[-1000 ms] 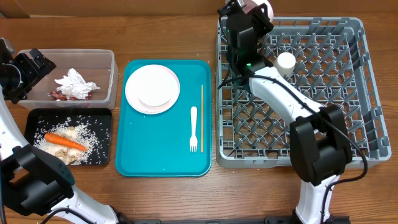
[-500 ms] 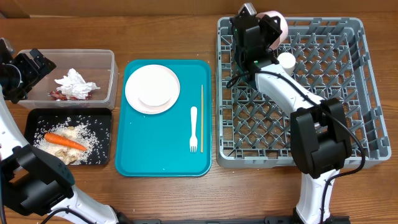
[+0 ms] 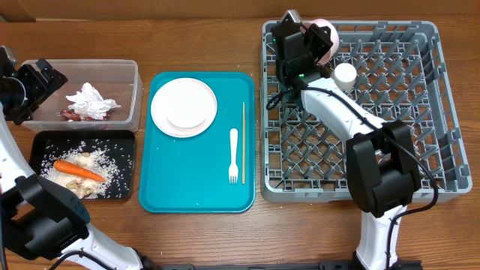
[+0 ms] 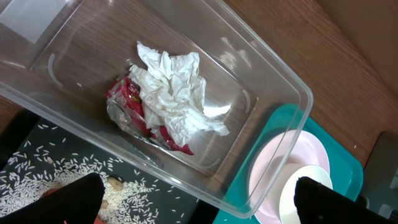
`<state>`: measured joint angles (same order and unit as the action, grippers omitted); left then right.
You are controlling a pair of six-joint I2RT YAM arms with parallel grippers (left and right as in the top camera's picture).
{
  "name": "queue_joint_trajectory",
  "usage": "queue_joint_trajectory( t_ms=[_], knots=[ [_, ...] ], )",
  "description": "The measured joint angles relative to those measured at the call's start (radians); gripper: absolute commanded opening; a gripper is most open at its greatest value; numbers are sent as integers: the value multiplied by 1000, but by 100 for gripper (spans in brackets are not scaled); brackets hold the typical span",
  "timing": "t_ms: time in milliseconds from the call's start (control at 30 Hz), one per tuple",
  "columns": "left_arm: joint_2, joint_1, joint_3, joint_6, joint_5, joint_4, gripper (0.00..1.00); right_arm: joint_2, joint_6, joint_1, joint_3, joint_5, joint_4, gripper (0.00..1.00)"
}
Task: Sort waste into correct bins and load items into the dishwasher rack
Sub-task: 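Lower the pink bowl into the rack's near-left area with the right gripper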
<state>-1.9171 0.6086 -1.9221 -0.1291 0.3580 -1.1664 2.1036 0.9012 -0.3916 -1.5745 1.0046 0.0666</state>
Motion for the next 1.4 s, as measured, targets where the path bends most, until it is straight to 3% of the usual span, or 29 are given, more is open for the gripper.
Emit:
queue_joint_trajectory(
  t_ms=[633, 867, 933, 1033, 1233, 1333, 1400],
  knots=[
    [0, 0, 0, 0, 0, 0, 100, 0, -10, -83, -2, 124, 51, 4],
    [0, 0, 0, 0, 0, 0, 100, 0, -7, -150, -1, 156, 59, 34],
    [0, 0, 0, 0, 0, 0, 100, 0, -8, -168, 0, 165, 60, 36],
    [0, 0, 0, 0, 0, 0, 100, 0, -4, -177, 0, 186, 61, 56],
    [0, 0, 0, 0, 0, 0, 100, 0, -7, -174, 1, 254, 60, 66],
    [0, 0, 0, 0, 0, 0, 100, 0, -7, -175, 1, 291, 60, 84],
    [0, 0, 0, 0, 0, 0, 100, 0, -6, -179, 2, 315, 61, 89]
  ],
)
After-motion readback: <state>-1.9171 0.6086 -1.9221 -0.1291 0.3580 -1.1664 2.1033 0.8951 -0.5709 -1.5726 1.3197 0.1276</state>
